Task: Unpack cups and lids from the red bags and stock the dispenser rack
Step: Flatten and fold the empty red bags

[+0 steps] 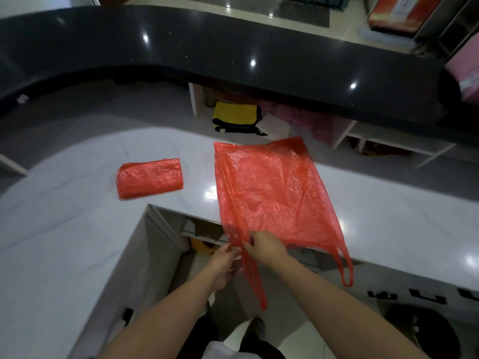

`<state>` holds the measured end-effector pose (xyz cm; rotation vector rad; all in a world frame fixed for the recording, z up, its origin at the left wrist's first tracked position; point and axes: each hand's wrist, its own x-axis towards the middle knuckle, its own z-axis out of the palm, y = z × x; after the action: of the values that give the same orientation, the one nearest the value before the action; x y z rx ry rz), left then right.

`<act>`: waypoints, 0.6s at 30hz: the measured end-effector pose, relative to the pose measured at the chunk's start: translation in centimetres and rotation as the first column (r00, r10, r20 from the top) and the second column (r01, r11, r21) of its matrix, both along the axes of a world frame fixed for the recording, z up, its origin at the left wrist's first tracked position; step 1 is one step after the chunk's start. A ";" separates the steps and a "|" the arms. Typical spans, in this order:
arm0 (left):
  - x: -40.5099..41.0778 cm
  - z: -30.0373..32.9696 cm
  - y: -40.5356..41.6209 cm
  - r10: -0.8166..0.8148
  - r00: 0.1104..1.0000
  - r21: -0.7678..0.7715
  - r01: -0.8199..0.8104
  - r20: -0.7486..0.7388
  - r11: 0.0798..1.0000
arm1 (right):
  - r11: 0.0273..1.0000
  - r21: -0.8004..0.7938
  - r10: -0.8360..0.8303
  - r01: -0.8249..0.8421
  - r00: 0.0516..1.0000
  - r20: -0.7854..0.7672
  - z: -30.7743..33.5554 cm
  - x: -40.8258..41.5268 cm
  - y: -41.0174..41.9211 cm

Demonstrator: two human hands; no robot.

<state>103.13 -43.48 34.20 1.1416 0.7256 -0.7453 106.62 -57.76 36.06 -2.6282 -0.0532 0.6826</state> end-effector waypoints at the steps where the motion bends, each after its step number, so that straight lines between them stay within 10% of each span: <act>1: -0.1 -0.1 -0.1 0.007 1.000 0.011 -0.006 -0.009 1.000 | 1.000 0.021 -0.020 0.020 1.000 -0.003 -0.1 0.1 0.0; 7: -0.6 -1.6 0.9 0.037 0.999 0.142 -0.032 -0.031 0.989 | 0.998 -0.053 0.037 -0.028 0.984 0.175 -0.4 1.2 0.0; 11: -1.0 -2.3 2.4 0.045 0.999 0.185 -0.038 -0.031 0.982 | 0.922 -0.226 0.286 -0.313 0.947 -0.145 -0.9 2.6 -0.8; 18: -2.3 -2.9 4.2 -0.021 0.996 0.297 0.047 -0.090 0.954 | 0.927 -0.241 0.245 -0.286 0.951 -0.187 -1.6 3.7 -0.8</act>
<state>100.79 -39.24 31.31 1.4053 0.9157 -0.7332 110.27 -58.60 34.45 -2.8430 -0.2986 1.0497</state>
